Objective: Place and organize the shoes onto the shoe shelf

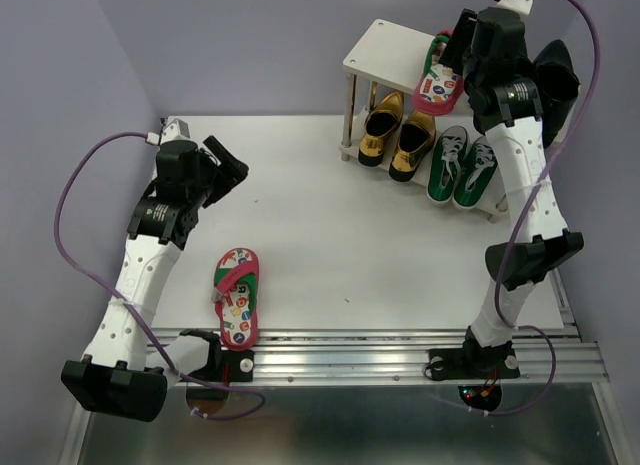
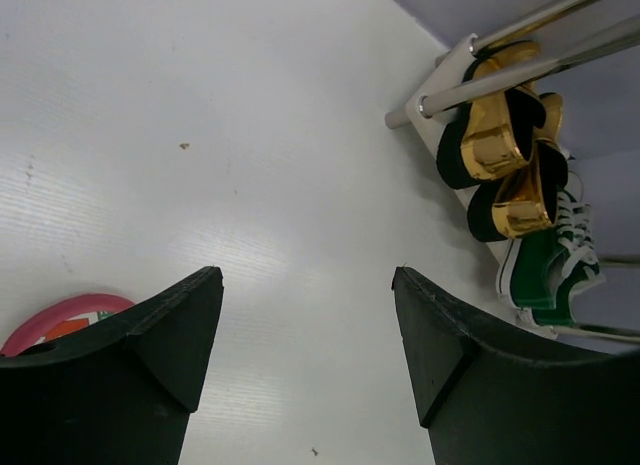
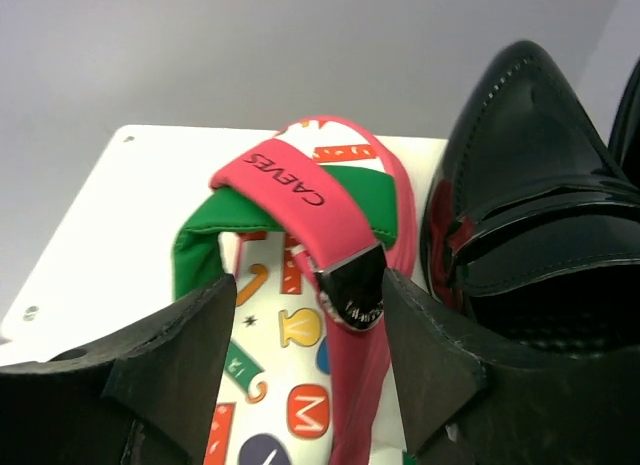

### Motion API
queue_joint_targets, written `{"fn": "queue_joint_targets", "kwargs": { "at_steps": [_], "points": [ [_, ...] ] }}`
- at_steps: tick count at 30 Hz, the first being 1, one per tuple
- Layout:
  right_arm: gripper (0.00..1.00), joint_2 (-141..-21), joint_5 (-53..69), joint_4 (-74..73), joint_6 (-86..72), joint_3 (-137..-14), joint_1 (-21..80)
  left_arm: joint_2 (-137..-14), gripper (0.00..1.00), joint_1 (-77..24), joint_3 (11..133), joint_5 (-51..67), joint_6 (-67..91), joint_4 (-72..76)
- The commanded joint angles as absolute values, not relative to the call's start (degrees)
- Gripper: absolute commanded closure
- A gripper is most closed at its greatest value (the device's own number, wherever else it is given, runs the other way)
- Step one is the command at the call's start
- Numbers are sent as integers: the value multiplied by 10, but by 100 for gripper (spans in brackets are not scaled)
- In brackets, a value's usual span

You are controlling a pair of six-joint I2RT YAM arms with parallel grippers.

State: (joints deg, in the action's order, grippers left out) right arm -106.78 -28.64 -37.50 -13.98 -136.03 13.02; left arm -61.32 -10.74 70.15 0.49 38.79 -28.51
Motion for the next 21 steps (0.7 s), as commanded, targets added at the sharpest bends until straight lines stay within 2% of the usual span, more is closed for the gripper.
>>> {"fn": "queue_joint_targets", "kwargs": {
  "at_steps": [1,7,12,15,21],
  "points": [
    [31,-996,-211,-349,-151,-1367,125,-629,20,-103,663,-28,365,-274],
    [20,-943,-61,-380,-164,-1330,125,-622,20,-103,612,-76,360,-311],
    [16,-870,74,-369,-183,-1208,125,-604,22,-105,552,-97,396,-359],
    [15,-823,93,-345,-193,-1124,130,-590,23,-118,515,-90,427,-378],
    [14,-789,114,-336,-205,-1068,130,-598,17,-197,476,-112,508,-407]
  ]
}}
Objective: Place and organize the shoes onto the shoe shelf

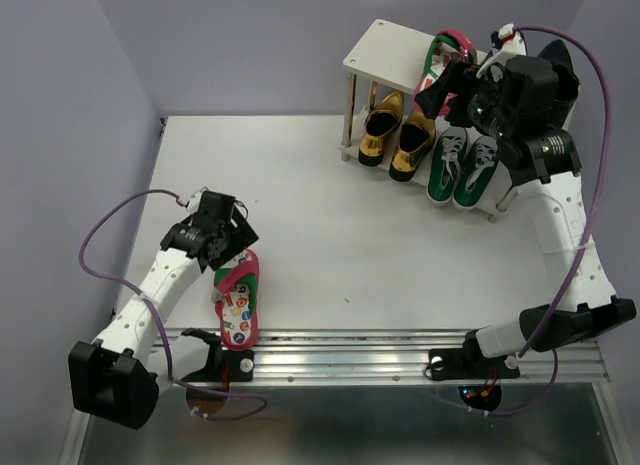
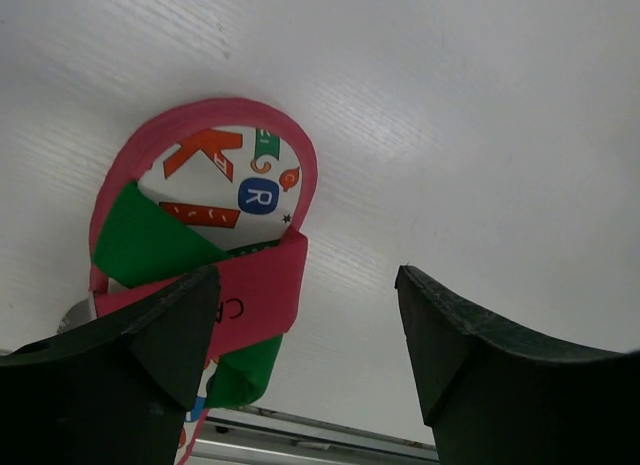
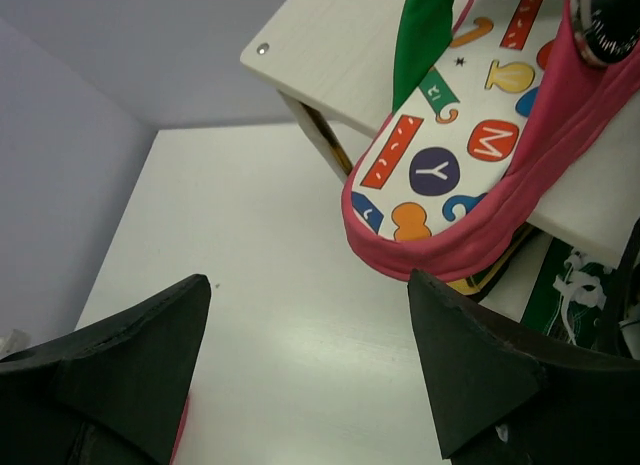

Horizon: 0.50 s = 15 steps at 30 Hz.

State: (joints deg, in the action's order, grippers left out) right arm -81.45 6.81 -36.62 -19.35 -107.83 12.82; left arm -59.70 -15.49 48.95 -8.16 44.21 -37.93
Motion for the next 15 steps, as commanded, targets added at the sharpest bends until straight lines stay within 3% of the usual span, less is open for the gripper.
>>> {"fn": "queue_joint_targets", "kwargs": {
  "at_steps": [1,12,15],
  "points": [
    [14,-787,115,-335,-204,-1065,130,-605,16,-223,473,-119,518,-411],
    [11,-777,112,-340,-207,-1045,135,-692,14,-302,483,-220,603,-488],
    [12,-780,113,-339,-209,-1042,135,-717,17,-305,497,-247,608,-495]
  ]
}}
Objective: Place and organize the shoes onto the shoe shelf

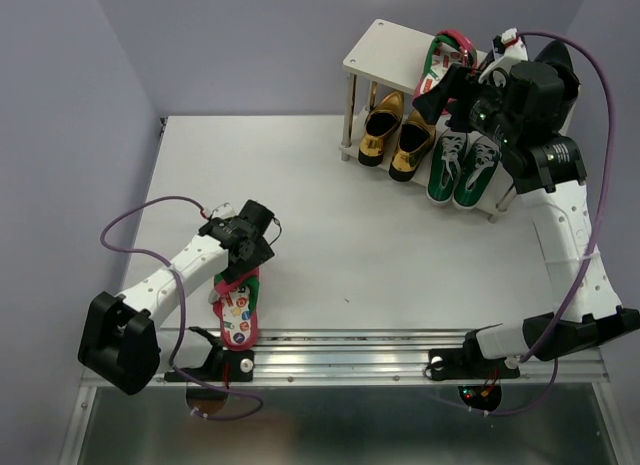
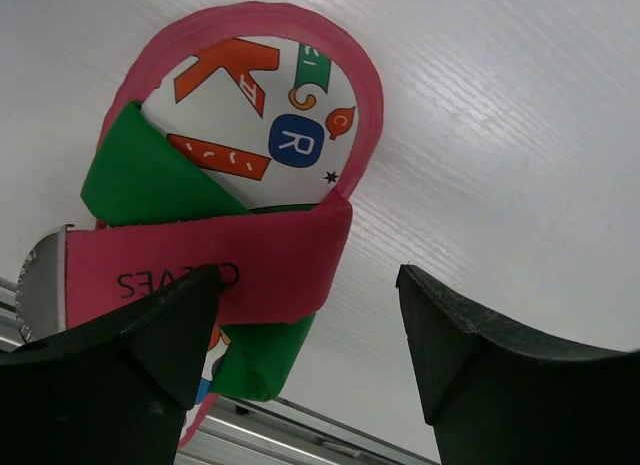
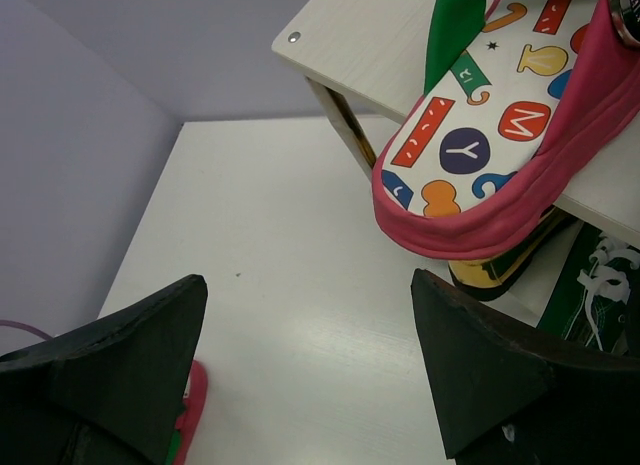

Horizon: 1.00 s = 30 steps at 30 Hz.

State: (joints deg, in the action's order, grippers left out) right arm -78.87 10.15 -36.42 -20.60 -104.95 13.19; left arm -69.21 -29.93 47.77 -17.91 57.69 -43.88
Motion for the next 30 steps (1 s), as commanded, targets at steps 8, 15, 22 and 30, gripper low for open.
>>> {"fn": "queue_joint_targets", "kwargs": {
  "at_steps": [8,15,22,30],
  "points": [
    [11,-784,111,-339,-214,-1043,135,-747,17,-332,511,-293,628,-523],
    [11,-789,113,-337,-216,-1045,135,-790,38,-339,506,-296,608,-507],
    [11,-787,106,-344,-214,-1052,135,-791,100,-339,561,-305,555,-482],
    [11,-784,104,-346,-215,-1051,135,-817,100,-347,682,-356,379,-404]
  ]
}}
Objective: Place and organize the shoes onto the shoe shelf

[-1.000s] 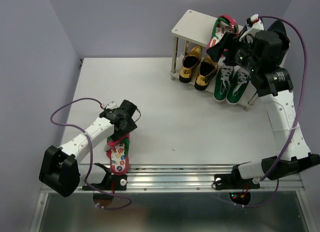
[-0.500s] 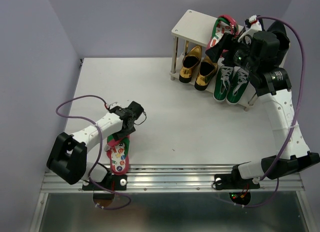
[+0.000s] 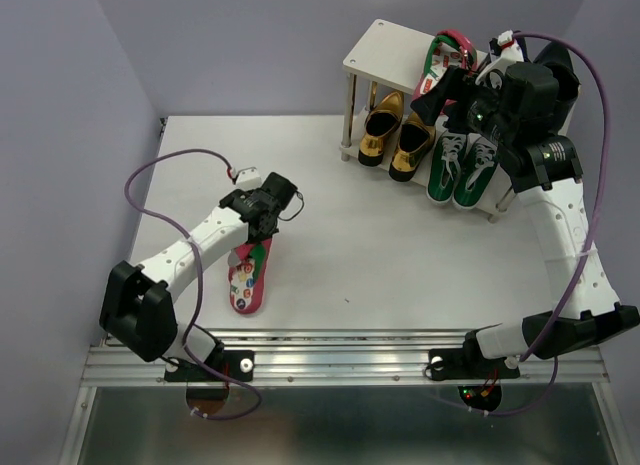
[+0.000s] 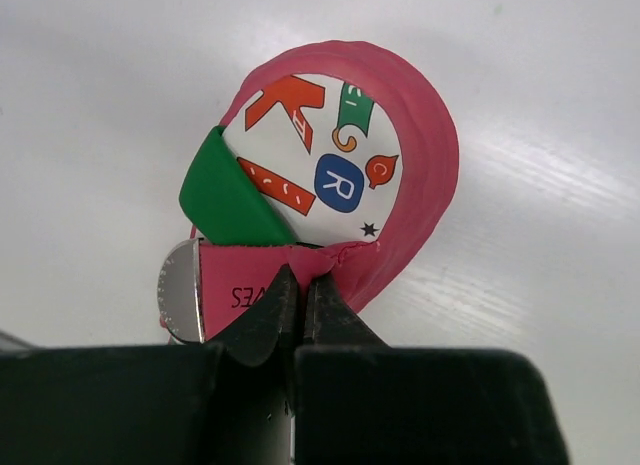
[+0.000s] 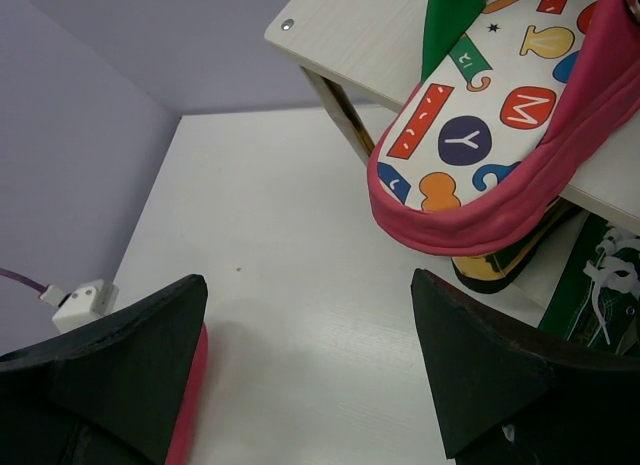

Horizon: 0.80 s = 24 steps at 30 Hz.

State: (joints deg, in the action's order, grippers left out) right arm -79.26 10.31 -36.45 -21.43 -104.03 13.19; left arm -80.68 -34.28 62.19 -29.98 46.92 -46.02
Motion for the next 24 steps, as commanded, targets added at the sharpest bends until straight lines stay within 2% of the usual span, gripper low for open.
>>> {"fn": "queue_joint_targets", "kwargs": {
  "at_steps": [1,6,7,8,9,10,11,17,24],
  "points": [
    [11,-783,102,-347,-214,-1051,135,-825,100,-348,691,-356,356,-396],
    [11,-775,92,-358,-213,-1053,135,-896,100,-347,723,-330,324,-334],
    [11,-774,91,-360,-213,-1053,135,-911,93,-347,733,-328,328,-335],
    [11,-773,88,-368,-209,-1056,135,-936,61,-347,756,-327,338,-351],
    [11,-771,85,-372,-208,-1058,135,-942,45,-348,765,-325,344,-361],
    [11,-767,80,-375,-207,-1058,135,-946,15,-349,772,-325,348,-375],
    [11,-765,77,-380,-204,-1059,135,-938,2,-351,774,-324,349,-376],
    [11,-751,69,-385,-200,-1056,135,-844,1,-352,735,-299,330,-360],
    [11,-753,79,-375,-203,-1056,135,-746,25,-354,608,-212,316,-303]
  ]
}}
